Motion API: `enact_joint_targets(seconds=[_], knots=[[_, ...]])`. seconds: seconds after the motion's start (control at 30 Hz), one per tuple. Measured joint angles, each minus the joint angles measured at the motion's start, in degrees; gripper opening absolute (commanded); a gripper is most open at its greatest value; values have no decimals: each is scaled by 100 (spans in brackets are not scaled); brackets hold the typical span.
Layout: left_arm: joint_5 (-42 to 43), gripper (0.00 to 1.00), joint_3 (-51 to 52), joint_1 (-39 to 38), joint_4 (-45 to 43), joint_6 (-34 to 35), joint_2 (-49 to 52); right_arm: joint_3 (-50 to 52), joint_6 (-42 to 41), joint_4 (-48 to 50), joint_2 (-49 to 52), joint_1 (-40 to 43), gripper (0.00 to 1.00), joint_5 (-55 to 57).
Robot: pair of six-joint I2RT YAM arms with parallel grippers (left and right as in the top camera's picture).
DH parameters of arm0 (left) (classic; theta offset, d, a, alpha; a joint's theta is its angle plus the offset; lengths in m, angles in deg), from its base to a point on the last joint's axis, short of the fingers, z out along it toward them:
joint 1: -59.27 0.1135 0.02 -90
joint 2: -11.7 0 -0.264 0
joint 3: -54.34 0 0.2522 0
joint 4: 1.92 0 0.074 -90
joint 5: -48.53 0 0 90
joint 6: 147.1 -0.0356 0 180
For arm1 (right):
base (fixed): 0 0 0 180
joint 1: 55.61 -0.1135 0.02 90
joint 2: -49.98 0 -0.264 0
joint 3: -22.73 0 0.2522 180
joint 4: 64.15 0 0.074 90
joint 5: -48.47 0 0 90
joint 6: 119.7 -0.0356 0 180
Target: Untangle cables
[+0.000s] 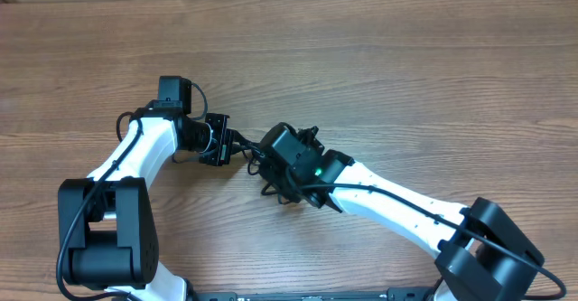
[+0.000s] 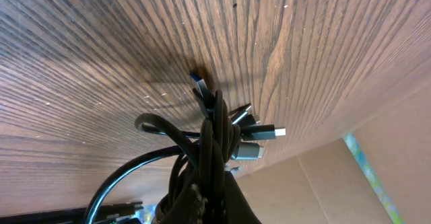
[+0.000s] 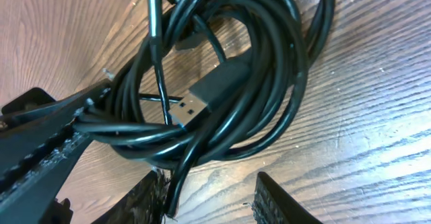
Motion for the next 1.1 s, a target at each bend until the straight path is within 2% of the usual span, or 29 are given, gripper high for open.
enact_joint_targets(seconds=[0.13,0.27,0.33,0.4,0.63,0.8,1.1], knots=[[2,4,0,0,0,0,0,0,13,142,85,-111,40,240],[-2,4,0,0,-2,0,0,0,48,275,345,-179,33,319],[-2,4,0,0,-2,0,0,0,76,299,468,-210,22,321],[-4,4,0,0,2,0,0,0,120,367,509,-216,4,334],[-2,4,0,0,-59,-144,0,-2,914,542,494,-162,4,181],[7,4,-2,0,-498,-988,0,-2,1746,546,83,186,4,-382],[138,4,-2,4,-975,-3709,0,-2,2599,520,-903,1333,4,-2264]])
